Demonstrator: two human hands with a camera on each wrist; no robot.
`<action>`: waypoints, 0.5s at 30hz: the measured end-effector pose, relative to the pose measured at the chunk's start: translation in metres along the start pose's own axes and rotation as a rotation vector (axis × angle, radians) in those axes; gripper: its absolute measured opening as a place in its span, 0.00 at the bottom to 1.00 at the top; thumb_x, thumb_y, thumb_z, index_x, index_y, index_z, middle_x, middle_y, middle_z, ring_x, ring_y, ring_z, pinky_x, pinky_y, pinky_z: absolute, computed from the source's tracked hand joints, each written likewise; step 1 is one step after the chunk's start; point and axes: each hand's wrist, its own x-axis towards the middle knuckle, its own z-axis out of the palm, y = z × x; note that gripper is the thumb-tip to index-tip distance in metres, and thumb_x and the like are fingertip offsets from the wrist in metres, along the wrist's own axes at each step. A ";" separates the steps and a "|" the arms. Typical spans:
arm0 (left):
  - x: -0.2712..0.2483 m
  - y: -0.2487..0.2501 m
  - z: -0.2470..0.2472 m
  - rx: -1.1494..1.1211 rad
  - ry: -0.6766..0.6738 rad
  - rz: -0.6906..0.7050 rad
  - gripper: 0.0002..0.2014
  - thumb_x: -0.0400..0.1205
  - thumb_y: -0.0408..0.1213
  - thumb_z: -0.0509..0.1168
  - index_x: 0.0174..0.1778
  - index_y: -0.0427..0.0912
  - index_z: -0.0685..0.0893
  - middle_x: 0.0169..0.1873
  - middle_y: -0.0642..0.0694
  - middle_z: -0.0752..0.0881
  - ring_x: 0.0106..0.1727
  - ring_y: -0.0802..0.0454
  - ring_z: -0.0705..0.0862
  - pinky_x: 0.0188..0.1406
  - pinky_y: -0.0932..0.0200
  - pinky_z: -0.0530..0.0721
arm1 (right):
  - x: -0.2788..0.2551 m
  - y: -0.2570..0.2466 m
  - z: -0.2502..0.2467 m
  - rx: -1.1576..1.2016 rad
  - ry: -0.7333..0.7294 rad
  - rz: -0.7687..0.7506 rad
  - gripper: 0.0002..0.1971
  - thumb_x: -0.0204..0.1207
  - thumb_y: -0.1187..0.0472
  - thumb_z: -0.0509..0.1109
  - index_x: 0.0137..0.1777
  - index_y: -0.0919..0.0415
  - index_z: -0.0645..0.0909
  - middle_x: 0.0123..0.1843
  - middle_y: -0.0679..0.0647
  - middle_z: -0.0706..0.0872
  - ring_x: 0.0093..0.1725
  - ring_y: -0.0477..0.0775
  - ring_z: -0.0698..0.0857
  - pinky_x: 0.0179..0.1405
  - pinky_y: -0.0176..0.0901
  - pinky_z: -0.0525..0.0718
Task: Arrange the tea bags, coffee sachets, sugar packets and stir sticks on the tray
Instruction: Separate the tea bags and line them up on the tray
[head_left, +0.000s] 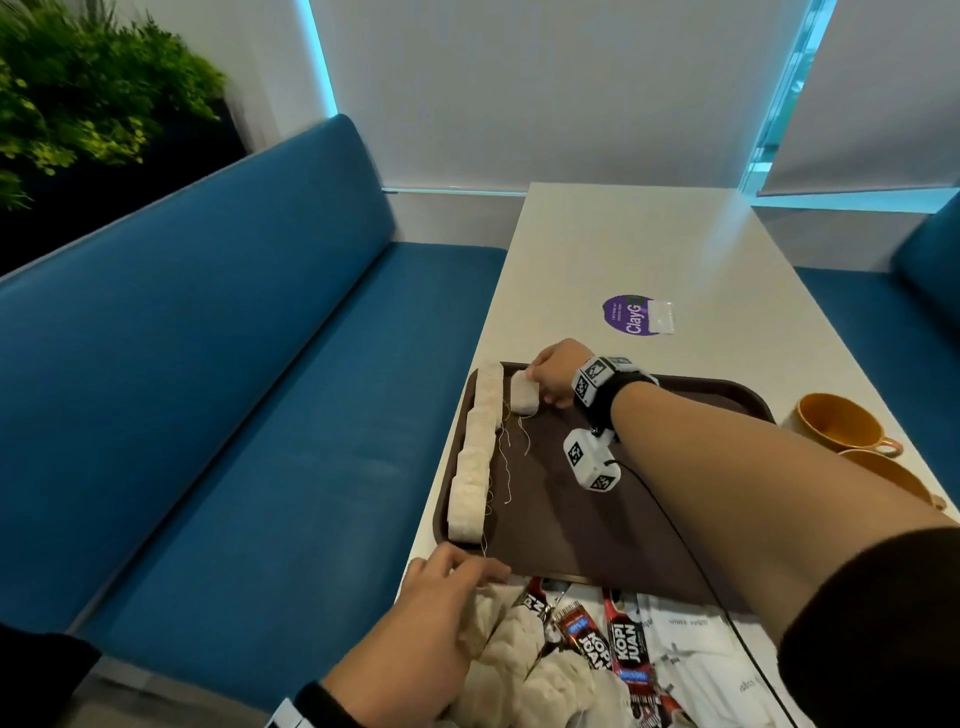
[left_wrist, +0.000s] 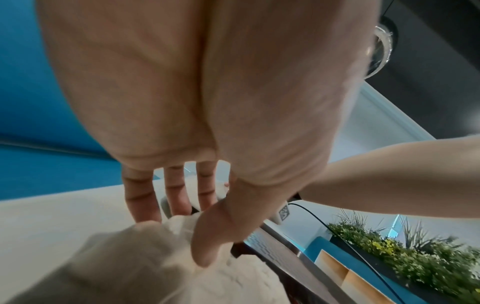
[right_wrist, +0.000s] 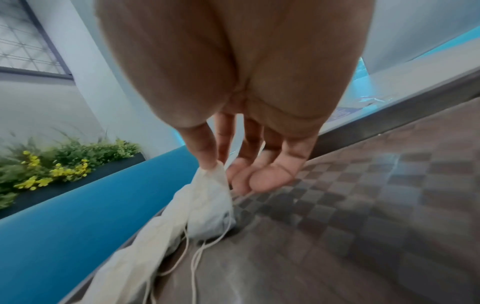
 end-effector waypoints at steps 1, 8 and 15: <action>0.001 -0.002 0.001 -0.007 0.004 -0.013 0.32 0.78 0.29 0.61 0.68 0.72 0.76 0.61 0.72 0.68 0.66 0.68 0.69 0.56 0.72 0.76 | 0.006 0.001 0.000 0.013 0.038 0.010 0.08 0.81 0.59 0.71 0.53 0.60 0.90 0.44 0.59 0.93 0.42 0.62 0.91 0.52 0.60 0.93; 0.000 -0.002 -0.004 -0.099 0.077 -0.113 0.06 0.82 0.44 0.70 0.50 0.61 0.88 0.52 0.65 0.75 0.48 0.68 0.79 0.44 0.76 0.75 | 0.031 0.011 0.006 0.108 0.126 0.045 0.08 0.81 0.52 0.73 0.49 0.52 0.92 0.40 0.56 0.94 0.40 0.60 0.92 0.53 0.60 0.93; -0.002 -0.001 -0.009 -0.108 0.109 -0.173 0.07 0.79 0.38 0.71 0.44 0.58 0.90 0.49 0.62 0.83 0.44 0.63 0.83 0.42 0.76 0.77 | 0.039 0.013 0.015 0.202 0.157 0.054 0.07 0.81 0.52 0.74 0.52 0.51 0.92 0.40 0.53 0.93 0.31 0.55 0.87 0.50 0.58 0.94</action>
